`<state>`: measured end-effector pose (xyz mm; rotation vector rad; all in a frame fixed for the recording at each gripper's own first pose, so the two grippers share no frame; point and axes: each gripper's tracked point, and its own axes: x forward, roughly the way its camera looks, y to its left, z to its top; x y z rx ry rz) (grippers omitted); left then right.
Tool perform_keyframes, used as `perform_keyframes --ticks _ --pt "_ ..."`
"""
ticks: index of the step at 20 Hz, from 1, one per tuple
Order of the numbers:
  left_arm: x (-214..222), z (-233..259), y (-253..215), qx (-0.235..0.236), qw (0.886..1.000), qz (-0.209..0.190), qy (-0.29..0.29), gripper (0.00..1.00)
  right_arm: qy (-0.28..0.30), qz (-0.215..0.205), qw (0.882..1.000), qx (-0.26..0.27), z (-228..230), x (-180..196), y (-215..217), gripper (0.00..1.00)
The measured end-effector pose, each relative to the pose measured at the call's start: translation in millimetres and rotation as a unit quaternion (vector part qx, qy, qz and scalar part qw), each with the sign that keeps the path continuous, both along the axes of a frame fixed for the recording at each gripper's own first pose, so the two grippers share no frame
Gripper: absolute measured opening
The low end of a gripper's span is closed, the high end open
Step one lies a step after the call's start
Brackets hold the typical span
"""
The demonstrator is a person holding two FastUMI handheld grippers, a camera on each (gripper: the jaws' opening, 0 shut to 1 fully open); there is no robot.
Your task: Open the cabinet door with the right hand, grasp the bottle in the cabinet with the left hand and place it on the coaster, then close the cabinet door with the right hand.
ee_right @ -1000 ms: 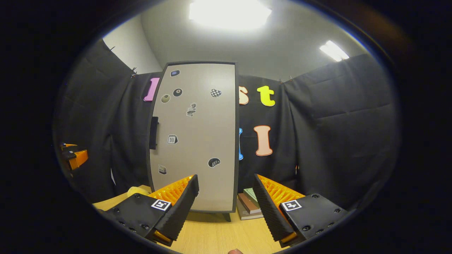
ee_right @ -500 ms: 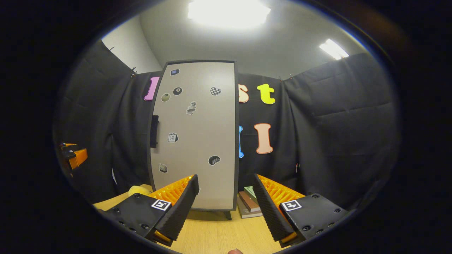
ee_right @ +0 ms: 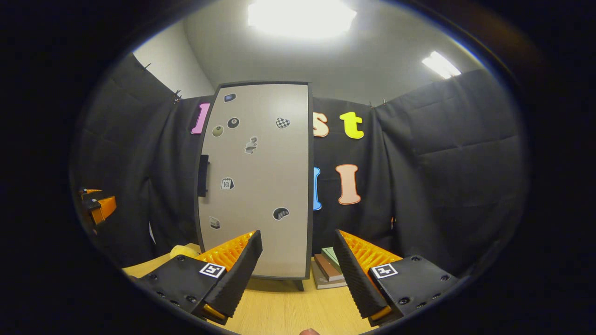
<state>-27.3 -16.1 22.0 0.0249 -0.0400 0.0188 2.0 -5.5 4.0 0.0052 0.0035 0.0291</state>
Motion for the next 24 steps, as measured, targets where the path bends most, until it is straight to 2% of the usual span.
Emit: perform_keyframes --ticks 1,5,6,10,15,17,19,23,24 --pt "-1.5 0.8 -2.7 0.001 1.0 0.002 0.0 0.81 0.001 0.002 1.0 0.003 0.7 1.6 -3.9 0.97" --pt "-8.5 -0.4 -12.1 0.007 1.0 0.007 0.005 0.79 0.006 0.021 1.0 0.014 -1.5 9.9 -2.7 0.98" --pt "-10.2 -0.4 -13.9 0.008 1.0 0.008 0.005 0.84 0.002 0.025 1.0 0.017 1.7 12.8 -2.6 0.97" --pt "-17.1 -11.0 -12.2 0.007 1.0 0.013 0.017 0.81 -0.006 0.036 0.999 0.024 16.3 28.5 3.7 0.97" --pt "-3.9 -14.3 8.8 0.006 1.0 0.014 0.017 0.79 -0.015 0.05 0.998 0.021 41.8 49.7 39.0 0.94" --pt "3.4 -15.6 26.4 0.006 1.0 0.02 0.014 0.79 -0.017 0.062 0.997 0.029 50.9 60.5 62.3 0.96" --pt "5.9 -19.6 44.2 0.003 1.0 0.027 0.016 0.81 -0.02 0.074 0.997 0.032 59.0 70.9 84.6 0.94" --pt "8.5 -27.5 84.7 0.003 0.999 0.046 0.02 0.79 -0.026 0.095 0.995 0.029 73.7 88.8 130.2 0.96" --pt "9.4 -29.0 94.5 0.004 0.998 0.052 0.021 0.81 -0.028 0.101 0.994 0.028 76.1 92.9 141.7 0.94"
